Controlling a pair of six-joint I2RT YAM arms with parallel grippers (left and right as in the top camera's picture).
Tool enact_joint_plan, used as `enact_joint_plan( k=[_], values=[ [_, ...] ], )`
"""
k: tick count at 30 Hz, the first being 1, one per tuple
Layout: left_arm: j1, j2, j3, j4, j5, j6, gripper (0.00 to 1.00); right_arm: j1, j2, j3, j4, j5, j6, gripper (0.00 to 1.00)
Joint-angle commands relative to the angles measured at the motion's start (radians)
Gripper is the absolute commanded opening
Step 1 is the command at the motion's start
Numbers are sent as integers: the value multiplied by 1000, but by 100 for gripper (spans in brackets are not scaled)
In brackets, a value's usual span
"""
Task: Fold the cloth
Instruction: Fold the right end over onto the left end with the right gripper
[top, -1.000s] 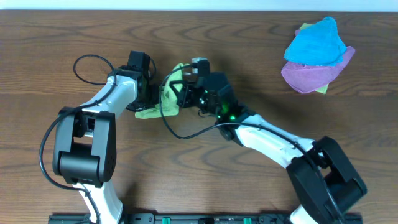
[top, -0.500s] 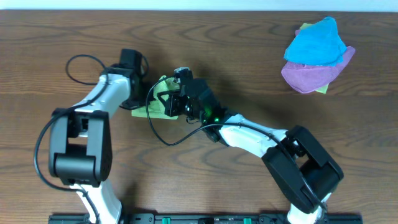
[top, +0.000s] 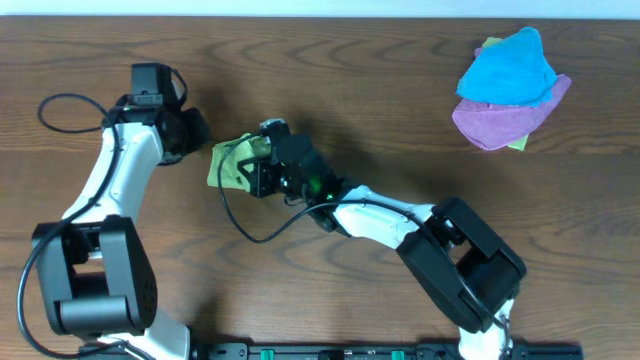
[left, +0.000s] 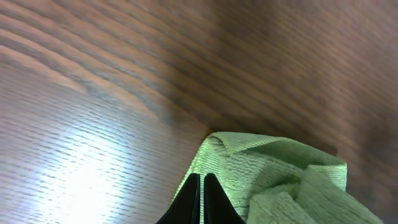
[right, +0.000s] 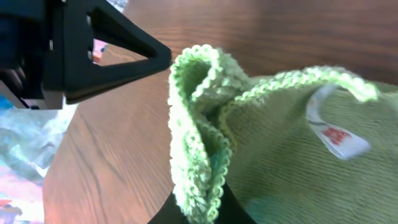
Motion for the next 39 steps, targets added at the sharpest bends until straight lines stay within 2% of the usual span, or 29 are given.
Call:
enact_joint_plan(
  k=[1,4,5,8,9,15,18,23,27,39],
  values=[
    [13,-37,23,-6,0,-3,6,15,50,69,-22,10,-26,10],
    [19,-47,23,-14,0,-3,6,24,90,132,-69,8,-35,13],
    [20,-49,23,-18,0,-3,6,26,100,149,-80,2,-45,21],
    [27,-54,23,-24,0,-3,6,32,105,173,-102,-2,-56,56],
    [32,-56,23,-23,0,-3,6,37,105,176,-95,-9,-72,65],
    [71,-69,36,-24,0,-3,6,49,105,199,-92,-82,-91,72],
    [95,-78,44,-25,0,-3,12,54,105,201,-91,-90,-91,76],
    [130,-93,60,-26,0,-3,16,54,105,205,-91,-113,-91,79],
    [140,-109,65,-36,0,-3,20,30,94,205,-91,-111,-92,80],
    [141,-175,66,-78,11,-3,20,-37,120,205,-121,-39,-92,77]
  ],
)
